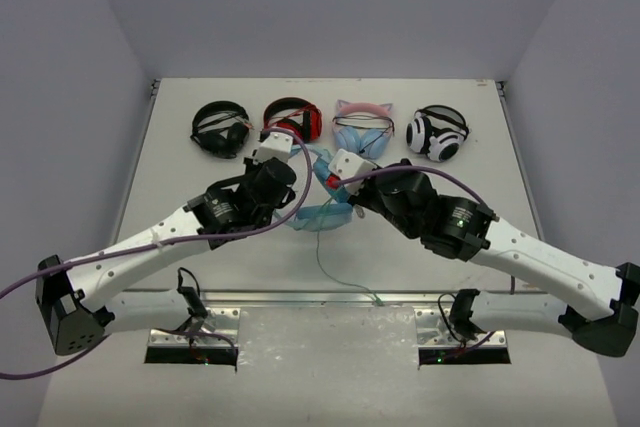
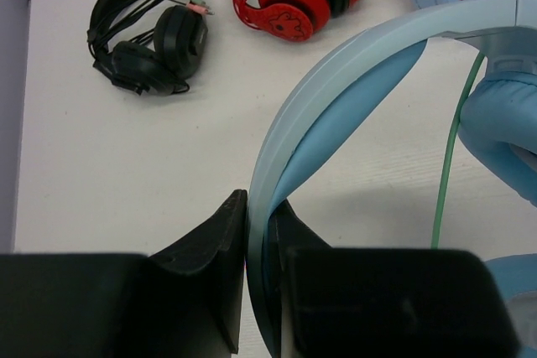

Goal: Wrap the headphones

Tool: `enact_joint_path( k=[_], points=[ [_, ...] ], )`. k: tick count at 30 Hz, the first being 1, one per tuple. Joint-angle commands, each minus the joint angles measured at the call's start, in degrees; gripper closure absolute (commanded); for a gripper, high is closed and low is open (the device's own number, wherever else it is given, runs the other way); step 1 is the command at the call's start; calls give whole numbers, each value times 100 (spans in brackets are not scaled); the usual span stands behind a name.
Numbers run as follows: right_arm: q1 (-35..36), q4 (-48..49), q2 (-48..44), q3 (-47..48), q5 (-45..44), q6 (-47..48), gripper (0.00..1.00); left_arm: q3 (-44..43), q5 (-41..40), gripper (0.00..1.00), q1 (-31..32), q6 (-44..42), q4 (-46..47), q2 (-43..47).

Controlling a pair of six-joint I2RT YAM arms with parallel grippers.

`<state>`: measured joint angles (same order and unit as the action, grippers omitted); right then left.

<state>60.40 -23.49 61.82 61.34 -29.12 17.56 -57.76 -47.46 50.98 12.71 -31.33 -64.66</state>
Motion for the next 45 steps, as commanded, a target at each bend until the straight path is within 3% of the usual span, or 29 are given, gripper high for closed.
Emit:
enact_joint_path(
  k=[1,6,9,13,22,26,28,34,37,40,42,45],
  points=[
    [-204,521,-346,-43,-103,511,99,-306,196,100,79,-550,-276,7],
    [-213,-207,-364,298,240,634,99,-315,-499,100,87,-796,-628,-248],
    [-213,-981,-171,843,538,276,99,-402,-1621,100,96,-525,-734,-362],
    [-231,-1876,92,1475,1093,-173,99,-604,-2116,100,96,-287,-647,-363],
    [-388,-2320,497,1610,329,-201,99,-676,-2443,100,105,-1139,-31,-512],
    [-564,-1275,384,969,-470,211,99,-676,-1436,100,105,-1227,-154,-442],
    [-774,-956,322,818,-393,423,99,-640,-793,100,114,-1236,-197,-424],
    [-1065,-616,646,897,-165,748,99,-807,-371,100,114,-859,-496,-328],
    [-1118,254,551,626,-164,906,99,-904,692,100,105,-814,-558,-249],
    [-1188,1151,314,239,116,1118,99,-1062,1431,100,105,-700,-830,-344],
    [-1407,1616,164,20,766,978,99,-1080,2055,100,96,-717,-883,-380],
    [-1723,1681,84,18,1303,837,99,-1036,2566,100,88,-744,-866,-389]
  ],
)
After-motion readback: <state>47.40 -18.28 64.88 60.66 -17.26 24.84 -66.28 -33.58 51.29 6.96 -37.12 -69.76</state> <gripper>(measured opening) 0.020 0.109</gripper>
